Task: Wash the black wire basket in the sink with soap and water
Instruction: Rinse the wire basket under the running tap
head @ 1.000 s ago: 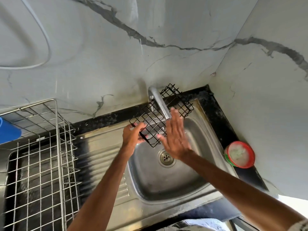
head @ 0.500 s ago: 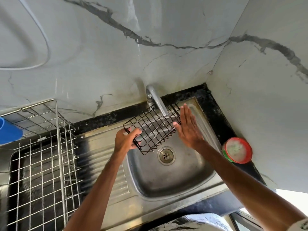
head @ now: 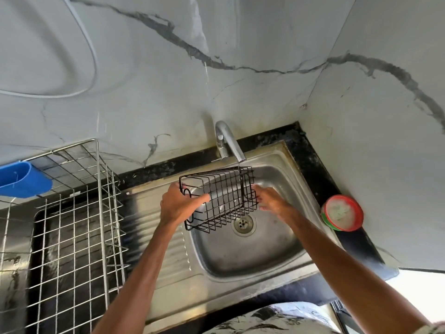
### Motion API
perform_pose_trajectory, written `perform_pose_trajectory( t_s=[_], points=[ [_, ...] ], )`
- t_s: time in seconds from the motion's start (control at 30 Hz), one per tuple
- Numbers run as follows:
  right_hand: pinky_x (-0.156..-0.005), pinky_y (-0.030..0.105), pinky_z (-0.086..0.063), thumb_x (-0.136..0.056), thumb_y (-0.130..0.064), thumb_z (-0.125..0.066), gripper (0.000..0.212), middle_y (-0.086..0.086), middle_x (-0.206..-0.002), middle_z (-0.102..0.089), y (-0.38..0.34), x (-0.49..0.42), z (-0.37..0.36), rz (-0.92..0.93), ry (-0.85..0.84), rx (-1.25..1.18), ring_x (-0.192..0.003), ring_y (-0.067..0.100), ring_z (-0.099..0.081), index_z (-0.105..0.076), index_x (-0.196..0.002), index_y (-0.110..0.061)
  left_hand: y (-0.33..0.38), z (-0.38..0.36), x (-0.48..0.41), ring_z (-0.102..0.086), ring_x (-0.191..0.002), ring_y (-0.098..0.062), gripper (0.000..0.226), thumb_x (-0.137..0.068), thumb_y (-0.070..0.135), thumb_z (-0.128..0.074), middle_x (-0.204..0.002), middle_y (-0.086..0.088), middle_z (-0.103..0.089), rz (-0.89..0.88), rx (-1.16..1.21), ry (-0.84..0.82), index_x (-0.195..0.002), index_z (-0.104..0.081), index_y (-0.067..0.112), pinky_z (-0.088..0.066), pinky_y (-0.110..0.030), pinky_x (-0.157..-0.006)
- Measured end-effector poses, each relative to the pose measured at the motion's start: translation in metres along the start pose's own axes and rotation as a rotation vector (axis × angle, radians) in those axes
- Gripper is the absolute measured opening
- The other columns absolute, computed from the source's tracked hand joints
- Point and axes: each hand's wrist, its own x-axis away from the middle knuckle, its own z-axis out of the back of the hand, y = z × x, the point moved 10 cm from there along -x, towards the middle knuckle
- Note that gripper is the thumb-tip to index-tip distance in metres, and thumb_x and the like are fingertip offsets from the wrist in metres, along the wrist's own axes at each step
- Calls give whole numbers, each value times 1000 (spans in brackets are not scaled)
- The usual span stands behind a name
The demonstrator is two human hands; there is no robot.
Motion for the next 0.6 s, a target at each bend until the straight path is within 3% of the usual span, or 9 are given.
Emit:
perform_pose_trajectory(
  t_s=[0.07,0.13,0.2,0.27,0.37,0.53,0.6],
  points=[
    [-104,46,-51,-96,-64,-48,72,19,-143,-52,6,1,1,-46,18,-77,-122,31,-58,-47,-143,-9,11,3,8,-62,-79,-7,64,-60,52,-93,-88,7,-67,-71,-47,12,-102,-55,23,-45,-24,-60],
    [-104,46,-50,-95,-66,-49,75,17,-140,-54,-2,1,11,-17,112,-52,-123,33,-58,-50,-142,-8,20,0,14,-65,-82,-11,80,-60,52,-95,-94,3,-68,-149,-111,-10,-118,-54,16,-50,-25,-63],
    [-103,47,-50,-87,-75,-51,85,16,-141,-55,-15,4,21,36,183,-57,-123,34,-58,-54,-141,-10,26,-3,20,-69,-90,-20,99,-58,53,-96,-102,-3,-70,-212,-162,-29,-134,-49,11,-60,-38,-79],
    [-95,45,-55,-69,-88,-59,105,11,-141,-53,-24,6,23,61,168,-161,-120,29,-59,-50,-144,-15,31,0,25,-69,-98,-25,107,-56,52,-96,-110,-5,-70,-260,-176,-20,-140,-46,8,-59,-45,-92],
    [-96,49,-54,-79,-70,-69,82,10,-126,-58,-34,3,26,99,108,-91,-114,26,-59,-52,-136,-14,39,5,29,-66,-104,-22,101,-56,49,-97,-119,1,-68,-332,-177,-23,-136,-48,10,-54,-38,-96],
    [-92,46,-55,-72,-60,-82,90,28,-131,-60,-40,-2,22,51,35,34,-120,42,-60,-57,-128,6,52,7,30,-63,-109,-13,93,-54,44,-95,-126,11,-65,-443,-215,-74,-131,-49,20,-51,-34,-98],
    [-92,48,-56,-72,-56,-84,71,19,-111,-65,-44,-4,21,72,26,96,-119,39,-61,-60,-110,-1,54,7,30,-63,-114,-13,94,-53,45,-90,-129,12,-64,-470,-239,-93,-133,-47,21,-51,-31,-99]
  ],
)
